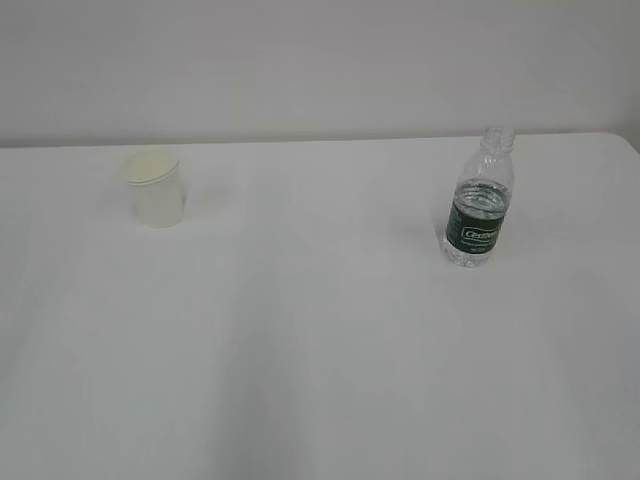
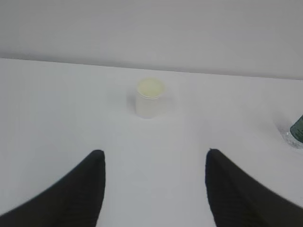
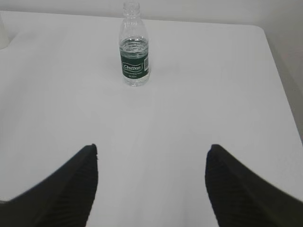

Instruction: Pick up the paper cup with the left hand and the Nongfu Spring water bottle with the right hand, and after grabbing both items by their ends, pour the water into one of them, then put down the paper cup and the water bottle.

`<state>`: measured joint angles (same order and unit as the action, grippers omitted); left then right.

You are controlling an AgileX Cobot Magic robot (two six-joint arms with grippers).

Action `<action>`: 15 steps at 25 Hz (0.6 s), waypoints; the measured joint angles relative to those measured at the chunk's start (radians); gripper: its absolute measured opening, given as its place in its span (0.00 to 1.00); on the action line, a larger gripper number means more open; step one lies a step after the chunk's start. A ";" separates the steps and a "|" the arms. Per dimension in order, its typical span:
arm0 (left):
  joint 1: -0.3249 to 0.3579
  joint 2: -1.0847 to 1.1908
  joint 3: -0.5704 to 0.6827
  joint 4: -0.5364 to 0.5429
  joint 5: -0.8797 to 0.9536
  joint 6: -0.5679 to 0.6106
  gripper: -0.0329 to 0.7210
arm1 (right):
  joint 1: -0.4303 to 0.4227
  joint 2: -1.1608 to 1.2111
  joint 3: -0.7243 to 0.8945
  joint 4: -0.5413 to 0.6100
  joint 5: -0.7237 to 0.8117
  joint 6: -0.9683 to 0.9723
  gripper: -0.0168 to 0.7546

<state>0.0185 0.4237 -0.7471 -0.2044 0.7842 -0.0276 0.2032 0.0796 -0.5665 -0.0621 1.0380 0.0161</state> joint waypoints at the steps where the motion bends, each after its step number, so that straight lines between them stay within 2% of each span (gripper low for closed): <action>1: 0.000 0.000 0.000 -0.002 -0.002 0.016 0.67 | 0.000 0.013 -0.006 0.000 -0.011 0.000 0.73; 15: 0.000 0.042 -0.002 -0.091 -0.010 0.116 0.65 | 0.000 0.162 -0.019 0.062 -0.239 -0.022 0.73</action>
<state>0.0185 0.4658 -0.7486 -0.2956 0.7745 0.0883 0.2032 0.2415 -0.5858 0.0000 0.7985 -0.0055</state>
